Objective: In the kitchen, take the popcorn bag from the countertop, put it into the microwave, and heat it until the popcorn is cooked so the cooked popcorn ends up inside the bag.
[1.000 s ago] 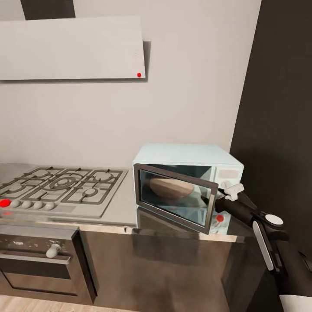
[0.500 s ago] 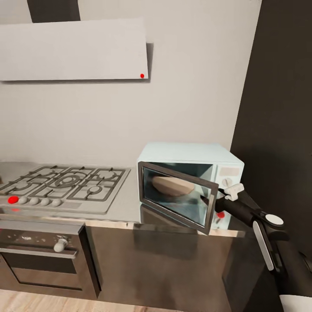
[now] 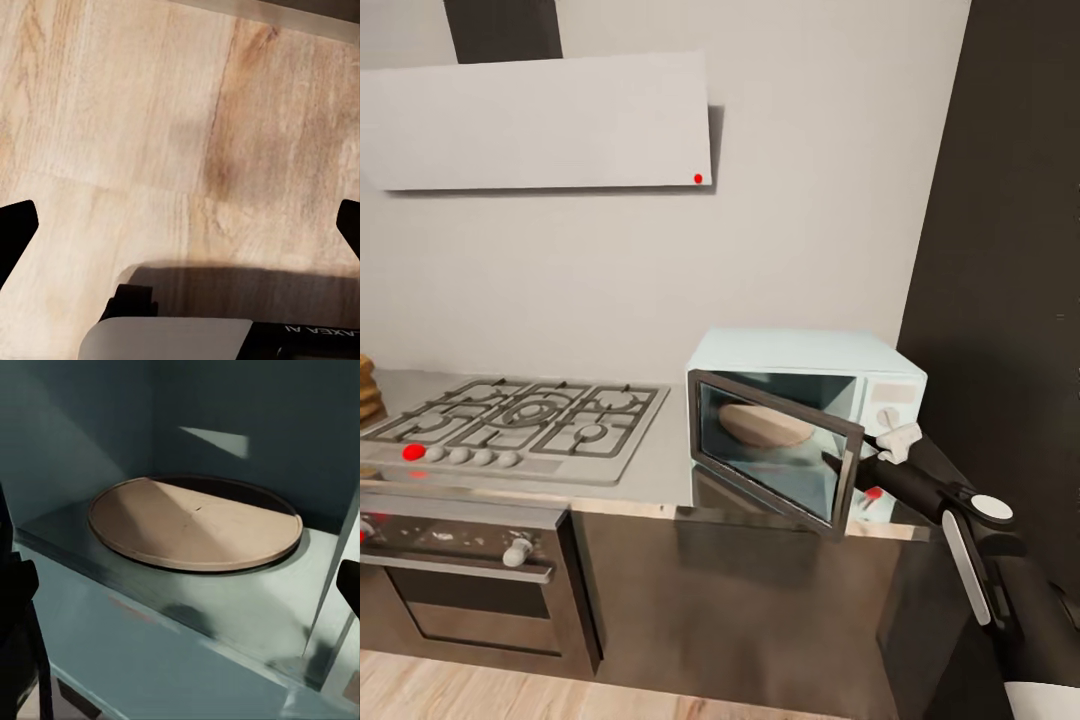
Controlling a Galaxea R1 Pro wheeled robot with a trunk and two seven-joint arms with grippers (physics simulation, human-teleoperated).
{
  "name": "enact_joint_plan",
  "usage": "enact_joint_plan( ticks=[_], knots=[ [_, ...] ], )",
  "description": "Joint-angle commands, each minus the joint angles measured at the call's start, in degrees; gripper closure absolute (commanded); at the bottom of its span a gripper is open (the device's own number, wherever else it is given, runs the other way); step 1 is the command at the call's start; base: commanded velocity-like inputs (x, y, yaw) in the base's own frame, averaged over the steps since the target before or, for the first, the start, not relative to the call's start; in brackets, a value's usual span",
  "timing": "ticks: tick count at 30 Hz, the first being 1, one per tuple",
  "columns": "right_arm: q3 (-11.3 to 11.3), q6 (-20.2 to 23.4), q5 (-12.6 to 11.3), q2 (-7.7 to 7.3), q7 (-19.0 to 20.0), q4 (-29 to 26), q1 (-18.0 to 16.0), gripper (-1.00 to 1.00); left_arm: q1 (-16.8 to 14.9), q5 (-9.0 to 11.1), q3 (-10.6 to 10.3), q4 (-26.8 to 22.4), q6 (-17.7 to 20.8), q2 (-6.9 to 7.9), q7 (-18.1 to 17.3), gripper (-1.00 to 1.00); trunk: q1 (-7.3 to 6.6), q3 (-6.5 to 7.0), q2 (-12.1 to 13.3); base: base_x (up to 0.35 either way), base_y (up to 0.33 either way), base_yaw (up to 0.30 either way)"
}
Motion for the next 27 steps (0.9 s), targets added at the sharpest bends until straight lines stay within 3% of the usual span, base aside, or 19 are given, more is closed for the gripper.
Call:
enact_joint_plan(
  ticks=[1, 21, 27],
  knots=[
    [-0.1, 0.5, -0.1, 0.02, 0.3, -0.1, 0.0, -1.0, 0.0, 0.1, 0.3, 0.0, -0.2, -0.04, 0.0, -1.0, 0.0, -0.07, 0.0, -0.011, 0.002, 0.0],
    [-0.1, 0.4, -0.1, 0.09, 0.3, 0.1, -0.1, -1.0, 0.0, 0.1, 0.3, 0.0, -0.2, -0.04, 0.0, -1.0, 0.0, -0.07, 0.0, -0.173, 0.0, 0.0],
    [0.0, 0.4, 0.0, 0.21, 0.2, 0.1, -0.1, -1.0, 0.0, 0.1, 0.4, 0.0, -0.2, -0.04, 0.0, -1.0, 0.0, -0.07, 0.0, -0.002, 0.0, 0.219]
  ],
)
